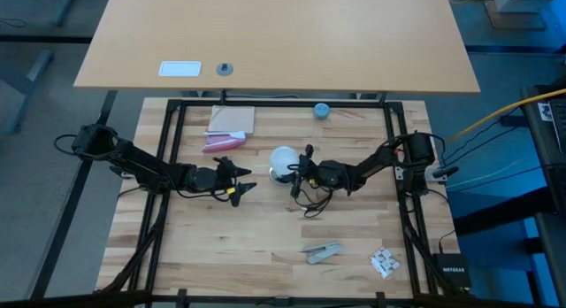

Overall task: Screw lightbulb
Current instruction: Remove the lightbulb from the lamp

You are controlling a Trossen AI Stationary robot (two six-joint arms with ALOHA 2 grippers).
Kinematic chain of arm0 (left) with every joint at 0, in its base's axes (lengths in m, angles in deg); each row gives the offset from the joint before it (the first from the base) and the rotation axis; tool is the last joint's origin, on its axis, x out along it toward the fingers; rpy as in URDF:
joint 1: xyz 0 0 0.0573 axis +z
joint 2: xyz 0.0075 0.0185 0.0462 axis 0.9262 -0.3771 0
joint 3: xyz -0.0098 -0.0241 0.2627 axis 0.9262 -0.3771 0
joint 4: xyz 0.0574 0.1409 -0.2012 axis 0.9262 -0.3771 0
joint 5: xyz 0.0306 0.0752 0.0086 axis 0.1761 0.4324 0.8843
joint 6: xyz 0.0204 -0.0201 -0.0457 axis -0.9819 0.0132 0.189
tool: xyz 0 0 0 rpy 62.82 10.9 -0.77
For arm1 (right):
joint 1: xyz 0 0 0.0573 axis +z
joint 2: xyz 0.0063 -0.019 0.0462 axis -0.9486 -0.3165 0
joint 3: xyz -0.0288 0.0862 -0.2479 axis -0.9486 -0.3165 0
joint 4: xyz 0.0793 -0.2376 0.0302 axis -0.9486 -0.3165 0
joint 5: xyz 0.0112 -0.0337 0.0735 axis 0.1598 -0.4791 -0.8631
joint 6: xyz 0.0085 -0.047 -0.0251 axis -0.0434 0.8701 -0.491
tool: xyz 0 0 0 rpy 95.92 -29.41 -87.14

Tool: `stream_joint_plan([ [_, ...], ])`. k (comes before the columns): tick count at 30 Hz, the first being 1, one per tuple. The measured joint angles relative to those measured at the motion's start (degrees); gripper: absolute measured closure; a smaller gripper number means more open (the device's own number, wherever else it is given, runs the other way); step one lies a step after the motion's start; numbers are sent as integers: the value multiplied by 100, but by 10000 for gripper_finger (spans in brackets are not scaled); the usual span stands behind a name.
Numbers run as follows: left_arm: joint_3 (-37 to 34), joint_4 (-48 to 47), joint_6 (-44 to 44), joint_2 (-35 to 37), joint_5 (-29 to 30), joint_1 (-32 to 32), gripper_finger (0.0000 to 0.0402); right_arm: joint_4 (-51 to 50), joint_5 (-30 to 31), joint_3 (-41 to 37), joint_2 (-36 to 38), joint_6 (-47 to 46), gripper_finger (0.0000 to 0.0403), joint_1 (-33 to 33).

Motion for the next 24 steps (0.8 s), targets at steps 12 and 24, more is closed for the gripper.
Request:
stream_joint_plan([
  [12, 67, 80, 681, -82, -21, -119, 137, 677, 7, 82, 0, 48, 247, -25],
  [24, 1091, 1290, 2100, -2066, 175, -213, 137, 593, -8, 641, 0, 823, 246, -85],
])
